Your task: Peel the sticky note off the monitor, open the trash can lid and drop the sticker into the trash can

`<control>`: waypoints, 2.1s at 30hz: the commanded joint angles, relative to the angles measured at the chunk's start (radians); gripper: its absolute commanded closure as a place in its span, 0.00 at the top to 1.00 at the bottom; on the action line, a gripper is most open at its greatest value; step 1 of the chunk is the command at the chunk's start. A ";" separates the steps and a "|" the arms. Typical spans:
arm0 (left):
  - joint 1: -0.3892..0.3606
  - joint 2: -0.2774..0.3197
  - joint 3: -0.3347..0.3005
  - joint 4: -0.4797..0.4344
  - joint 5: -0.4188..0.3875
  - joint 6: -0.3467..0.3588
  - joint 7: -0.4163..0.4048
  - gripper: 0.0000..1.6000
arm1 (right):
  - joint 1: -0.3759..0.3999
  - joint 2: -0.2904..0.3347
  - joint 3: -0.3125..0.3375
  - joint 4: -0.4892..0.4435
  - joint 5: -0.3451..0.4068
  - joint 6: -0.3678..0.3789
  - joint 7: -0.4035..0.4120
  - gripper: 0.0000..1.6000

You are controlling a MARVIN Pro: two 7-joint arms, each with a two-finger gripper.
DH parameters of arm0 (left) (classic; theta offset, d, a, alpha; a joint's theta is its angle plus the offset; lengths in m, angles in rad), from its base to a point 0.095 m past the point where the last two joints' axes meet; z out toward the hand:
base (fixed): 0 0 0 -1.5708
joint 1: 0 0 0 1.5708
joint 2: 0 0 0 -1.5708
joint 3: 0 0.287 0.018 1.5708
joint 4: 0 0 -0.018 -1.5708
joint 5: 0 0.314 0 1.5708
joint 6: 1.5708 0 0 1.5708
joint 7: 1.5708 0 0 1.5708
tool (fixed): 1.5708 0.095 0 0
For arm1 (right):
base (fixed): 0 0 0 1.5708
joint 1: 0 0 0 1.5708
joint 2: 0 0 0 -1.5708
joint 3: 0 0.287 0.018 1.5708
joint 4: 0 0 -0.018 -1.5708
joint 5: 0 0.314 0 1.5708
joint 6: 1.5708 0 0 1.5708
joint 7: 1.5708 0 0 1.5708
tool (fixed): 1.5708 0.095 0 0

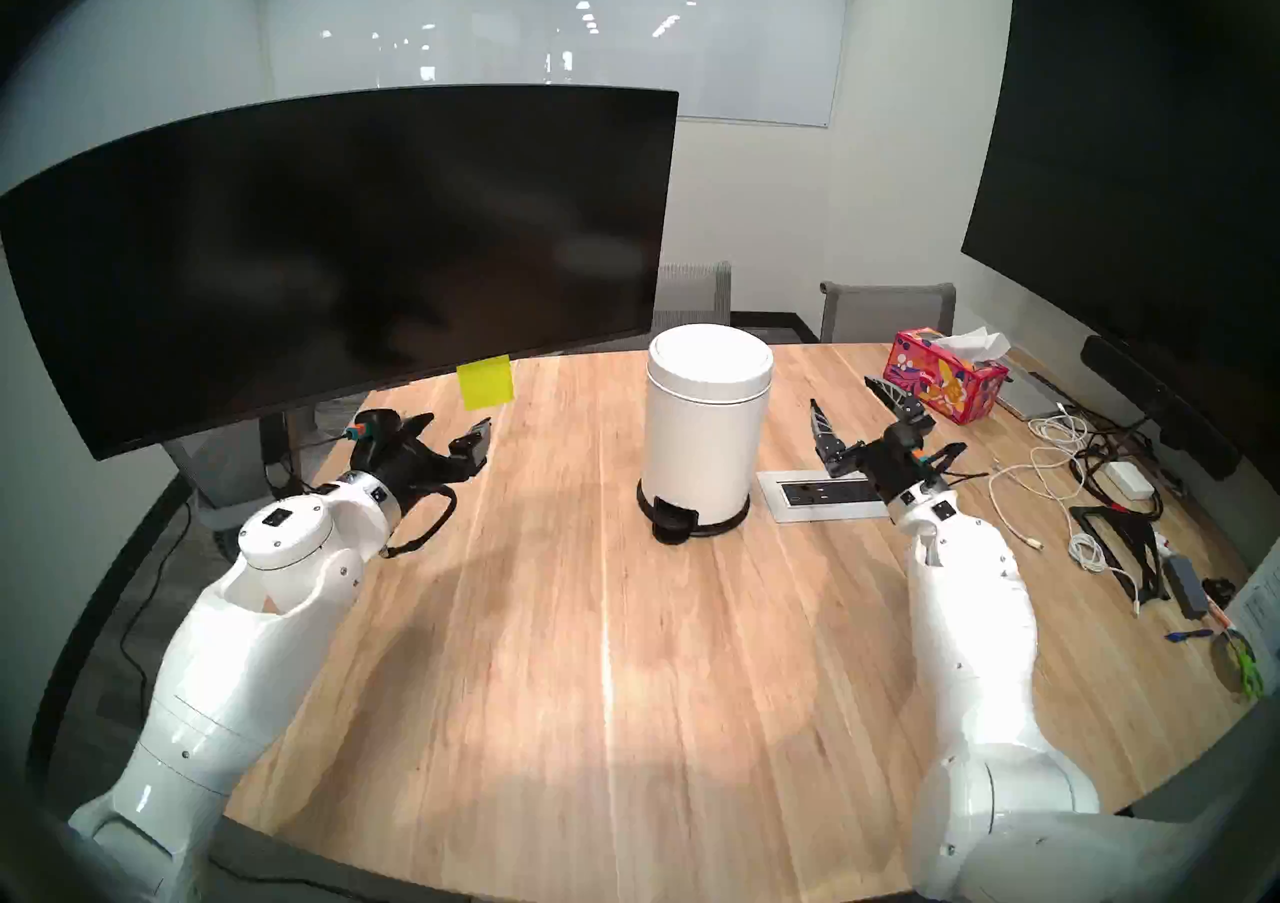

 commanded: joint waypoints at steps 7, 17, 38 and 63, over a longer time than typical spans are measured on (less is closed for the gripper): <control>-0.019 0.020 0.055 0.073 0.142 -0.178 -0.010 1.00 | 0.014 0.001 0.002 -0.018 0.004 -0.002 -0.001 1.00; -0.114 -0.001 0.062 0.174 0.156 -0.206 -0.019 1.00 | 0.015 0.002 0.002 -0.016 0.004 -0.003 -0.001 1.00; -0.253 -0.053 0.052 0.324 0.122 -0.222 -0.078 1.00 | 0.015 0.002 0.001 -0.016 0.004 -0.003 -0.001 1.00; -0.257 -0.071 0.062 0.354 0.139 -0.220 -0.081 1.00 | 0.014 0.002 0.002 -0.018 0.005 -0.002 -0.001 1.00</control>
